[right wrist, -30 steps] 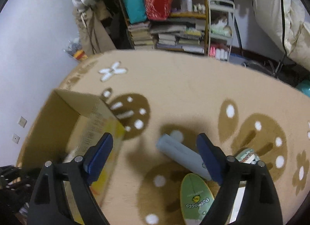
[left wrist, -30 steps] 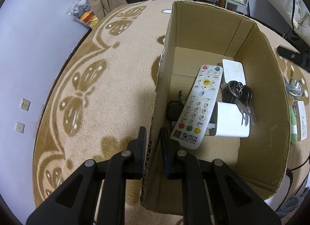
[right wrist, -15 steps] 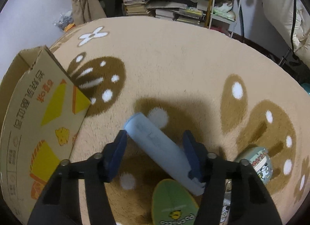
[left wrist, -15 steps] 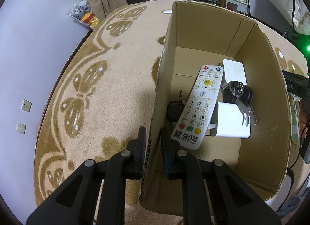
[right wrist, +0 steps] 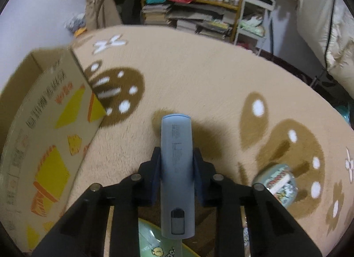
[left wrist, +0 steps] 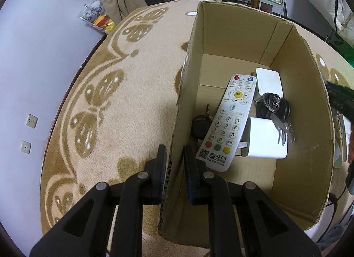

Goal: Organize rigid objects
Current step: 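Grasp the light-blue handheld device with the right tool, then carry the light-blue device into the box and release it with the right tool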

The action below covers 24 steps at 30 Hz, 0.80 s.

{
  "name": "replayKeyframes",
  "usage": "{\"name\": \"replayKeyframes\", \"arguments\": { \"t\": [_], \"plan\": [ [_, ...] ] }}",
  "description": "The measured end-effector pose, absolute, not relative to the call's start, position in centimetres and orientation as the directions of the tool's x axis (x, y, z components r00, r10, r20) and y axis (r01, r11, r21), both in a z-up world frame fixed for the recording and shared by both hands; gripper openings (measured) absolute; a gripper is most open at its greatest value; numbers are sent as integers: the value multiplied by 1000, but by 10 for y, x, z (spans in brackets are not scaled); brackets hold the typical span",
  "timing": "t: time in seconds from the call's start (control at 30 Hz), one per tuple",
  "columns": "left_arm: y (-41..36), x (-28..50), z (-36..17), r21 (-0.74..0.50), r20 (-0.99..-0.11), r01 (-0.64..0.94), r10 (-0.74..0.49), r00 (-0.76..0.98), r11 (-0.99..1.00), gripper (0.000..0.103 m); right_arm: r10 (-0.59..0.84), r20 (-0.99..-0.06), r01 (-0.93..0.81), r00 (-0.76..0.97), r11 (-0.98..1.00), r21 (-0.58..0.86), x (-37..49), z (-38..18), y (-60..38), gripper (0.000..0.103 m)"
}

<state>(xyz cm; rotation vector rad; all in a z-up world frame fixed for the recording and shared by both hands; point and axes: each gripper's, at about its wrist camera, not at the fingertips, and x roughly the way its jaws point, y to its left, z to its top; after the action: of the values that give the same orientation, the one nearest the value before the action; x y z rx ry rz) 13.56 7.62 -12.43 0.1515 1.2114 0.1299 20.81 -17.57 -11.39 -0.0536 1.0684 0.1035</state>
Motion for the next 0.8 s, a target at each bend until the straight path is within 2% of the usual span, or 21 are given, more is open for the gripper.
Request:
{"name": "replayKeyframes", "arguments": {
  "t": [0.17, 0.43, 0.63, 0.8],
  "plan": [
    [75, 136, -125, 203, -916, -20, 197, 349, 979, 16, 115, -836, -74, 537, 993, 90, 196, -79, -182, 29],
    [72, 134, -126, 221, -911, -12, 211, 354, 975, 16, 272, -776, -114, 569, 961, 254, 166, -26, -164, 29],
    [72, 134, -126, 221, -911, -12, 210, 355, 975, 16, 387, -715, -127, 583, 912, 390, 151, 0, -147, 29],
    [72, 134, -126, 221, -911, -12, 210, 355, 975, 16, 445, -673, -166, 590, 883, 439, 147, 13, -125, 29]
  ]
}}
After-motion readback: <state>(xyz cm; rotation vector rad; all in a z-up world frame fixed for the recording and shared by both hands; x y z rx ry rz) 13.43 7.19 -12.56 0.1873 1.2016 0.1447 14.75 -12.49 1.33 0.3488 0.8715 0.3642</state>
